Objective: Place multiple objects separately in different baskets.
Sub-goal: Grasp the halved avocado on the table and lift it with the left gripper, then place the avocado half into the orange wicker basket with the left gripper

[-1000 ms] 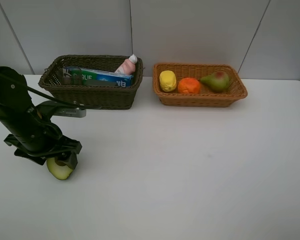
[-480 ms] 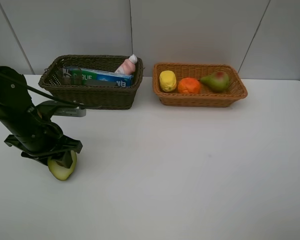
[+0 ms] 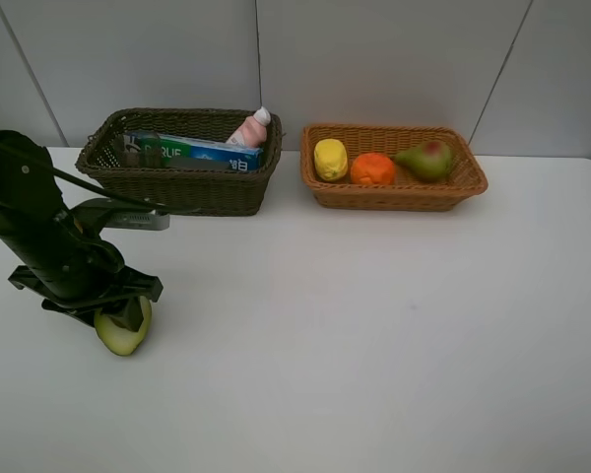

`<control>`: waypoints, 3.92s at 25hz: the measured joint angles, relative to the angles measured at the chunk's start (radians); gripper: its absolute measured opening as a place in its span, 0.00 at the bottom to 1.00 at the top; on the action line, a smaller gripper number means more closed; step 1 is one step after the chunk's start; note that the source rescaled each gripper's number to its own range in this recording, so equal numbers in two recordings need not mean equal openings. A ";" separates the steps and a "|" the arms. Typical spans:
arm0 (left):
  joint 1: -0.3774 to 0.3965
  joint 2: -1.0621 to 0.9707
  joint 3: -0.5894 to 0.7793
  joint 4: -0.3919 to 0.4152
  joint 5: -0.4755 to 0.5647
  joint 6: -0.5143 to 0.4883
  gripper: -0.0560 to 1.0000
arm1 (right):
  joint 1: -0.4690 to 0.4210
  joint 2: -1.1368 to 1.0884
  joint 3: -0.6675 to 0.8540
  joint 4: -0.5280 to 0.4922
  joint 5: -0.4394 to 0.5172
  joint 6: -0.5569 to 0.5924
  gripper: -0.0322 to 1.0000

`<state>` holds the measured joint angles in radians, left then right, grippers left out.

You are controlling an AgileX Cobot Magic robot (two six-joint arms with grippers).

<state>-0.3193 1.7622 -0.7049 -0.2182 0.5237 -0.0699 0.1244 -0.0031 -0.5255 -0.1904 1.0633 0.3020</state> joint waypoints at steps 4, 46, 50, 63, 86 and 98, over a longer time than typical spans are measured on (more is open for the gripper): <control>0.000 0.000 0.000 0.000 0.009 0.000 0.64 | 0.000 0.000 0.000 0.000 0.000 0.000 1.00; -0.162 0.005 -0.654 -0.240 0.221 0.186 0.64 | 0.000 0.000 0.000 0.000 0.000 0.000 1.00; -0.208 0.048 -0.731 -0.239 0.176 0.190 0.64 | 0.000 0.000 0.000 0.000 0.000 0.000 1.00; -0.278 0.404 -1.164 -0.240 0.127 0.232 0.64 | 0.000 0.000 0.000 0.000 0.000 0.000 1.00; -0.300 0.703 -1.380 -0.274 -0.233 0.360 0.64 | 0.000 0.000 0.000 0.000 0.000 0.000 1.00; -0.300 0.768 -1.380 -0.261 -0.311 0.413 0.64 | 0.000 0.000 0.000 0.000 0.000 0.000 1.00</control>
<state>-0.6193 2.5300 -2.0845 -0.4792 0.2125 0.3433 0.1244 -0.0031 -0.5255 -0.1904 1.0633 0.3020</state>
